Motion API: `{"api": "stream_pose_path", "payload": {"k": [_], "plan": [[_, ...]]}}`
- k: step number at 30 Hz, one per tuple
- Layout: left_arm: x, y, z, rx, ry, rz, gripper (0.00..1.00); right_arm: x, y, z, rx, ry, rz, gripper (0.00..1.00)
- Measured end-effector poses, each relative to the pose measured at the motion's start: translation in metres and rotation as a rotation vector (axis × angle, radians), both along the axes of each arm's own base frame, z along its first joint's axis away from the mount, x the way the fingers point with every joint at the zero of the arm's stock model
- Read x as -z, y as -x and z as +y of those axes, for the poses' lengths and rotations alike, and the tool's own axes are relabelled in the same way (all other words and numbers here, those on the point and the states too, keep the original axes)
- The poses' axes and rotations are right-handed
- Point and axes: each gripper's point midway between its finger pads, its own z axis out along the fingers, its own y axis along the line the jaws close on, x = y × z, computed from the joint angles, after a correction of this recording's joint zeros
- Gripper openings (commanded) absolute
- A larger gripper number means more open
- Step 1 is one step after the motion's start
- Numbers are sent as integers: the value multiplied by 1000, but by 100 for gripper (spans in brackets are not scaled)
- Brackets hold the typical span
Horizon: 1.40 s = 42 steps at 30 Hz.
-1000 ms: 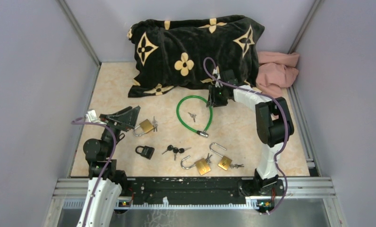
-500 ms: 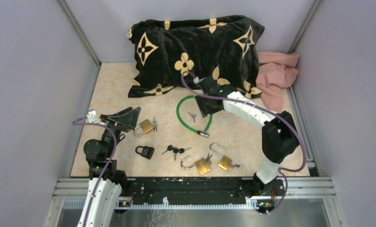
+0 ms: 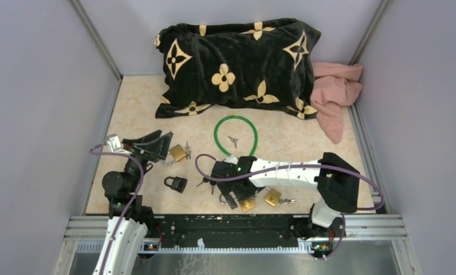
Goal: Lock with the key
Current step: Pick up the lock from the center of the board.
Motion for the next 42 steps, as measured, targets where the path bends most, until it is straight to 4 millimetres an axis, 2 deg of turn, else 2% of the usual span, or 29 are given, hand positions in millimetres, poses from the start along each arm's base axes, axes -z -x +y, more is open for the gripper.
{"api": "stream_pose_path", "payload": {"k": [3, 6, 12, 15, 17, 21, 24, 27, 29, 30, 31, 34, 36, 39, 40, 42], "plan": [[1, 0, 0, -4, -10, -9, 99, 9, 23, 4, 24, -28, 25, 90], [1, 0, 0, -5, -14, -15, 99, 19, 34, 7, 56, -47, 34, 85], [1, 1, 0, -2, -22, -21, 99, 35, 36, -4, 126, -24, 16, 81], [1, 1, -1, 3, -24, -21, 99, 39, 32, -1, 140, -39, -7, 75], [1, 2, -2, 7, -26, -22, 99, 43, 29, 1, 153, -57, -16, 67], [-1, 2, -3, 12, -34, -35, 99, 49, 27, 4, 181, -102, 0, 33], [2, 0, -8, 28, -77, -35, 99, 49, 25, 4, 191, -128, -1, 21], [4, -3, -18, 70, -182, -29, 98, 49, 24, 4, 193, -143, -3, 0], [1, -1, -32, 146, -306, -51, 91, 49, 24, 4, 194, -155, -4, 0], [-3, 3, -44, 230, -434, -96, 87, 48, 24, 4, 196, -165, -5, 0], [-4, 4, -47, 247, -456, -104, 82, 48, 24, 4, 198, -180, -4, 0], [11, 17, -75, 498, -830, -218, 75, 46, 23, 4, 209, -248, 5, 0], [28, 26, -96, 648, -1006, -299, 74, 44, 20, 3, 225, -324, 12, 0], [92, 64, -133, 943, -1227, -356, 77, 40, 10, 6, 258, -453, -1, 0], [119, 83, -140, 1063, -1297, -363, 77, 39, 4, 7, 275, -499, -6, 0], [154, 111, -146, 1219, -1388, -401, 78, 37, -4, 8, 301, -569, -15, 0]]}}
